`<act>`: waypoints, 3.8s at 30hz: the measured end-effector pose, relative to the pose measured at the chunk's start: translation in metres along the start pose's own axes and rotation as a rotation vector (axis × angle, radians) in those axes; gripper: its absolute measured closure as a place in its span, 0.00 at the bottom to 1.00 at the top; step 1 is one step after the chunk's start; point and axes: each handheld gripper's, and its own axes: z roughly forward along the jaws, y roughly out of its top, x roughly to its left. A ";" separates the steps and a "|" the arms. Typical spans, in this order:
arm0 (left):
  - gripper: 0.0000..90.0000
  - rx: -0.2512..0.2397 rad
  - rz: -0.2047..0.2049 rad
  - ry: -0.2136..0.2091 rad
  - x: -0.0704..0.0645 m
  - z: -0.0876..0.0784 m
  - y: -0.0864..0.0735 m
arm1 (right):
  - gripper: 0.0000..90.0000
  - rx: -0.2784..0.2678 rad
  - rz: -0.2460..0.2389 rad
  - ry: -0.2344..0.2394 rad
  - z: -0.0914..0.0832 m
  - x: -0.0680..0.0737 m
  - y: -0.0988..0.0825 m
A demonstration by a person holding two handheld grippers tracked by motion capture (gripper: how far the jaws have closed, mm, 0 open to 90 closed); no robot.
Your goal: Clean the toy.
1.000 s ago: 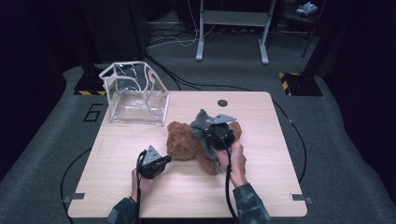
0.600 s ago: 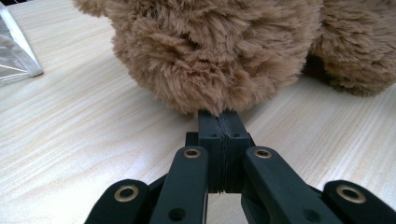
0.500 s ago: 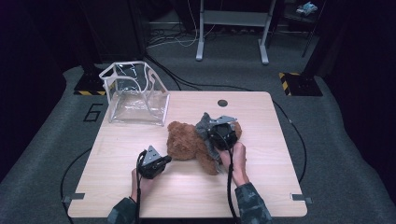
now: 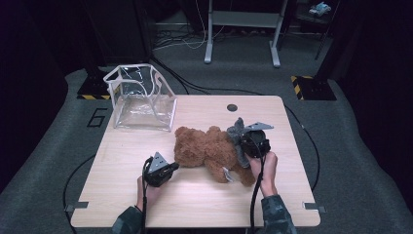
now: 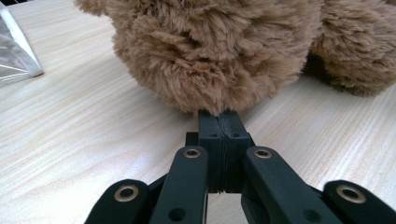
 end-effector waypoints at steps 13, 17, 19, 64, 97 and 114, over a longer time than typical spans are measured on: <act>1.00 -0.004 0.000 0.007 0.000 0.001 0.000 | 0.95 0.050 0.105 -0.038 0.013 -0.031 -0.024; 1.00 -0.002 0.004 0.009 0.000 0.001 0.000 | 0.95 -0.023 0.103 -0.009 -0.006 -0.026 -0.015; 1.00 -0.003 0.003 0.010 0.000 0.001 0.000 | 0.95 -0.057 0.075 0.015 -0.017 -0.015 -0.006; 1.00 0.002 0.005 0.006 0.000 0.001 0.000 | 0.95 0.086 0.005 0.091 0.002 0.022 -0.072; 1.00 -0.004 0.006 0.002 0.000 0.002 0.000 | 0.95 0.031 -0.035 0.134 0.004 0.042 -0.044; 1.00 0.011 0.006 -0.005 -0.001 0.001 0.001 | 0.95 -0.098 0.019 0.013 -0.036 -0.022 0.000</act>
